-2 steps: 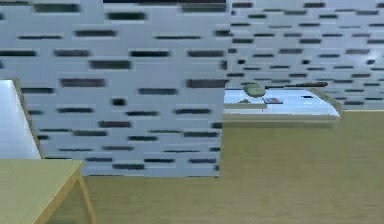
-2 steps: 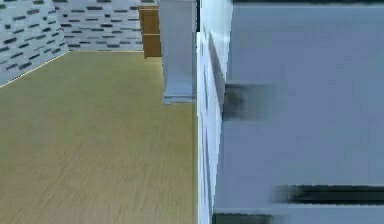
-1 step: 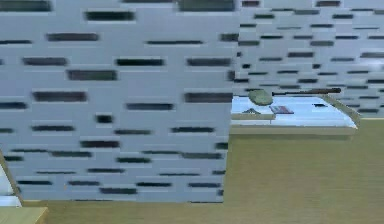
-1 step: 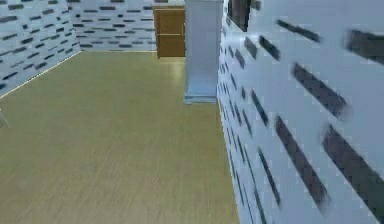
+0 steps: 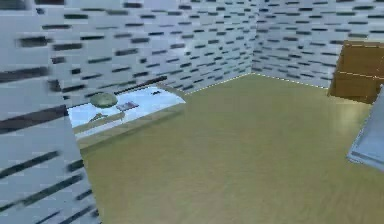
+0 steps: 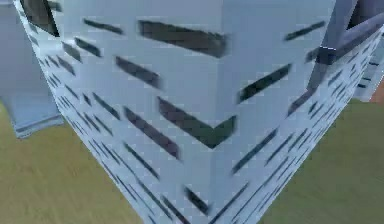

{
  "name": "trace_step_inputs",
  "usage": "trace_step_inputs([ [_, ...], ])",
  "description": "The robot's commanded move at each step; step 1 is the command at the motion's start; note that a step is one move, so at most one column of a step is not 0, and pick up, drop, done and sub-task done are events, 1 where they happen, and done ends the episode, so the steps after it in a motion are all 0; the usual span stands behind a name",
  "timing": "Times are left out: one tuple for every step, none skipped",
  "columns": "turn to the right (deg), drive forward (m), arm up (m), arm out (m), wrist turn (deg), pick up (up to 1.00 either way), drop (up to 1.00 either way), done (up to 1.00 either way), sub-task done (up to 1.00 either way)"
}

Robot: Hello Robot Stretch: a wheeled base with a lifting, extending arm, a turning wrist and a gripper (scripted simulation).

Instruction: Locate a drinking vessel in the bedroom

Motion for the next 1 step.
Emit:
trace_step_inputs([
  [27.0,0.0,0.0,0.0,0.0,0.0,0.0,0.0,0.0],
])
